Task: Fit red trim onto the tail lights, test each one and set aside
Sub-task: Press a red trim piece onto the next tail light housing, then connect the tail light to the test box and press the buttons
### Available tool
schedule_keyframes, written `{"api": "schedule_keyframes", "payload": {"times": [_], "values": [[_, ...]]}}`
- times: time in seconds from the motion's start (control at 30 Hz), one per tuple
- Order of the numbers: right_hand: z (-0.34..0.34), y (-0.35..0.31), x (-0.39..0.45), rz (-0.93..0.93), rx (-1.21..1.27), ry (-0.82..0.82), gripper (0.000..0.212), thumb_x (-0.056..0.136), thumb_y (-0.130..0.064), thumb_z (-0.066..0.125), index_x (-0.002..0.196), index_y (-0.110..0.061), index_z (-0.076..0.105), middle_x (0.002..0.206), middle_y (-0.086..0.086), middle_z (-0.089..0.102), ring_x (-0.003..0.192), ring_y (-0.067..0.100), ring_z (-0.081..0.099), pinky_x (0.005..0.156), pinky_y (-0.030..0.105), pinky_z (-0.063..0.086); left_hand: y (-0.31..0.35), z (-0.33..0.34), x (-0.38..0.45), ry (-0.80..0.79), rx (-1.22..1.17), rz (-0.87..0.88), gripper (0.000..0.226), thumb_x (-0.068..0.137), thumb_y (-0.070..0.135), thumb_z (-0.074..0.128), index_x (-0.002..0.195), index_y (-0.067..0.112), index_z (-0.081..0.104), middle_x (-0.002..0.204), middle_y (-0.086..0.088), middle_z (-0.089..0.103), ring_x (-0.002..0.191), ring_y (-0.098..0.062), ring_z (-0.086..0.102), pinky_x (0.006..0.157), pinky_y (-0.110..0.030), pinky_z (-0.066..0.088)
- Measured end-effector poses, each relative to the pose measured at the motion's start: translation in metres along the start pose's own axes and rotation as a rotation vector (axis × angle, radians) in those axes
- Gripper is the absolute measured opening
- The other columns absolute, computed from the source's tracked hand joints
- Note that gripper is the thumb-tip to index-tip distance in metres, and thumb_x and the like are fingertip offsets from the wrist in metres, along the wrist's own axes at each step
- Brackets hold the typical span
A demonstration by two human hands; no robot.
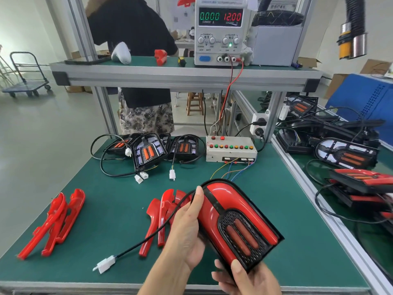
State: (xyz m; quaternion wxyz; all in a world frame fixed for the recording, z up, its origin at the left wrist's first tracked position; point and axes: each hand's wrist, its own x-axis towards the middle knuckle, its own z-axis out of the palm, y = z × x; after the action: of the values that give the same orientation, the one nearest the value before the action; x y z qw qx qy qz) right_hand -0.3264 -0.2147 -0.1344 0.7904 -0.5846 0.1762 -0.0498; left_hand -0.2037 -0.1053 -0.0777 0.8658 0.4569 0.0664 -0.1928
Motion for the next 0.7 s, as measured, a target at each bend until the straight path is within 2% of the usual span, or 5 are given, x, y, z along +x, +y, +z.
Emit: {"api": "schedule_keyframes", "payload": {"times": [0.13,0.2,0.37,0.57,0.7], "values": [[-0.005,-0.008,-0.005,-0.110,-0.300,0.073,0.109,0.078,-0.084,0.052,0.099,0.021,0.066,0.079,0.040,0.067,0.079,0.054,0.065,0.076,0.063,0.046,-0.001,-0.001,0.002,0.054,0.030,-0.003,0.055,0.076,0.056,0.073,0.101,0.007,0.080,0.110,-0.018,0.076,0.099,-0.029,0.075,0.077,-0.036,0.062],[-0.017,-0.008,0.000,-0.122,-0.282,0.129,0.084,0.099,-0.063,0.032,0.105,0.013,0.068,0.081,0.033,0.071,0.078,0.051,0.066,0.072,0.058,0.050,-0.002,-0.004,0.004,0.078,0.030,-0.024,0.050,0.077,0.055,0.073,0.096,0.009,0.081,0.107,-0.018,0.077,0.095,-0.030,0.076,0.073,-0.037,0.062],[-0.041,-0.039,0.024,-0.284,-0.459,0.212,0.032,0.091,-0.015,0.067,0.119,-0.032,0.066,0.114,-0.005,0.072,0.088,-0.006,0.067,0.070,0.003,0.047,-0.006,-0.001,0.008,0.052,0.182,-0.096,0.063,0.085,0.056,0.070,0.108,-0.002,0.074,0.106,-0.023,0.076,0.101,-0.039,0.073,0.087,-0.048,0.061],[-0.051,-0.044,0.045,-0.187,-0.572,0.284,0.005,0.092,-0.031,0.071,0.096,-0.034,0.074,0.081,-0.022,0.075,0.086,0.004,0.071,0.075,0.024,0.046,-0.014,0.033,0.003,0.061,0.280,-0.064,0.048,0.096,0.056,0.058,0.114,0.012,0.065,0.114,-0.015,0.074,0.114,-0.031,0.068,0.106,-0.049,0.050],[-0.076,-0.047,0.052,-0.108,-0.549,0.381,0.016,0.096,-0.031,0.067,0.084,-0.024,0.075,0.070,-0.018,0.074,0.083,0.009,0.069,0.068,0.023,0.042,-0.012,0.000,-0.013,0.234,0.622,0.401,0.006,0.097,0.033,0.064,0.094,0.029,0.068,0.090,0.009,0.073,0.087,-0.010,0.070,0.087,-0.026,0.055]]}}
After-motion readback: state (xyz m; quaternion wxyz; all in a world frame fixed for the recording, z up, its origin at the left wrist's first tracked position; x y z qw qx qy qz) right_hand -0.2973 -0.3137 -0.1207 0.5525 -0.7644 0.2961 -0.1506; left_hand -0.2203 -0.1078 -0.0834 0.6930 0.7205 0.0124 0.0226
